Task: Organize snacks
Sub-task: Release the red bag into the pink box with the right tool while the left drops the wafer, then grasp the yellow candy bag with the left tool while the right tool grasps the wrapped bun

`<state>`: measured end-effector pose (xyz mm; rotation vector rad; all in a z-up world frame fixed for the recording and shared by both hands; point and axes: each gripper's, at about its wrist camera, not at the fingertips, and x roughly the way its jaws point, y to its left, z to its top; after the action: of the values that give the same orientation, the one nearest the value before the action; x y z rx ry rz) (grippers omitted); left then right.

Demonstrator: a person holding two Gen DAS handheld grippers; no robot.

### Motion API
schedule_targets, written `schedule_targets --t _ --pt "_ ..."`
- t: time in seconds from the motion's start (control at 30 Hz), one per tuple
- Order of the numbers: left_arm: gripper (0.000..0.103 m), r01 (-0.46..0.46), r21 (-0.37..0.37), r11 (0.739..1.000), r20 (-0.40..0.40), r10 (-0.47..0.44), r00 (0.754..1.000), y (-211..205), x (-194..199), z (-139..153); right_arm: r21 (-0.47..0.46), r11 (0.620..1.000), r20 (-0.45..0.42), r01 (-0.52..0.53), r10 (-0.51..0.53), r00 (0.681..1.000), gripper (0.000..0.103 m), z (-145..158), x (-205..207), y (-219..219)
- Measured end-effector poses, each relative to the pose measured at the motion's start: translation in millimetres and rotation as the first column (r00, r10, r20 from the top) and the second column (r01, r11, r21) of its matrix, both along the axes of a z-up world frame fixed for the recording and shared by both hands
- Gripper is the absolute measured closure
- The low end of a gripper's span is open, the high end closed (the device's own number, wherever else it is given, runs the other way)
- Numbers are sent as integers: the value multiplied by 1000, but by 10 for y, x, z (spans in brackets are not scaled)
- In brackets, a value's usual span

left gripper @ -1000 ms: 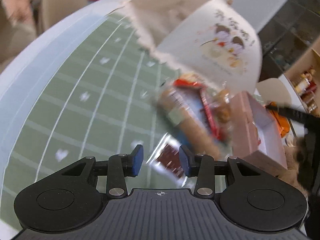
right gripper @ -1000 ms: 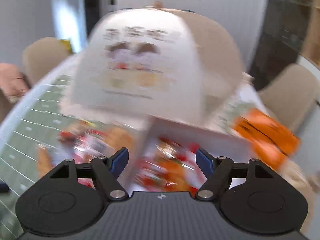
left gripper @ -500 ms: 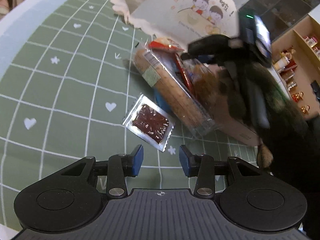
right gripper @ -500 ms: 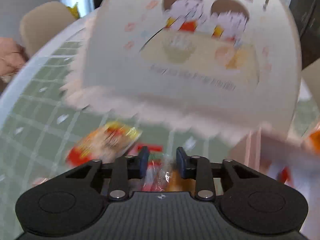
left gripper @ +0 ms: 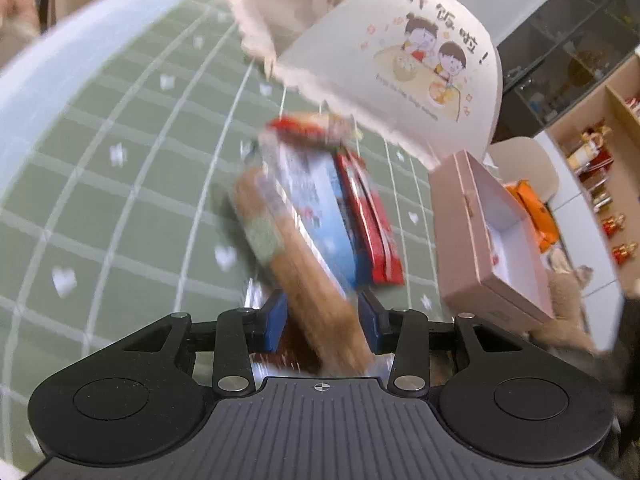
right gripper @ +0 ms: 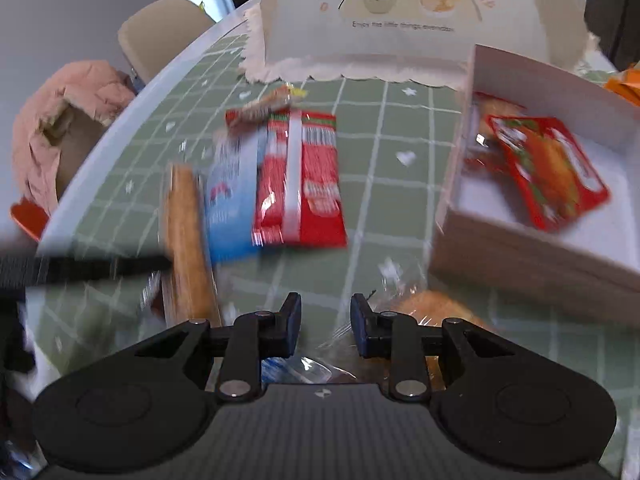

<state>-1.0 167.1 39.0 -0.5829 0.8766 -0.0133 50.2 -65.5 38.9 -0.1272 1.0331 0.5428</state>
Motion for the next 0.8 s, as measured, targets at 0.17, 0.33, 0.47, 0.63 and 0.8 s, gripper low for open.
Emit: schedule_targets --t 0.17,0.33,0.47,0.63,0.8 --pt "59 -10 140 990 137 -9 991 69 523 418 -56 998 60 12 -9 998 68 86 -236 -211" --pt "59 165 305 938 77 -197 977 21 1419 311 -40 998 89 43 -39 995 49 215 -384 -348" --pt "53 371 435 820 -98 -367 925 -61 1803 7 -44 998 101 47 -42 994 46 256 -509 -447" --pt "48 361 427 829 -141 -333 932 74 1966 -30 -32 995 63 93 -91 994 43 194 -546 -595" --pt "38 269 429 862 -129 -236 963 193 2122 -84 -19 992 41 122 -121 992 43 139 -581 -625"
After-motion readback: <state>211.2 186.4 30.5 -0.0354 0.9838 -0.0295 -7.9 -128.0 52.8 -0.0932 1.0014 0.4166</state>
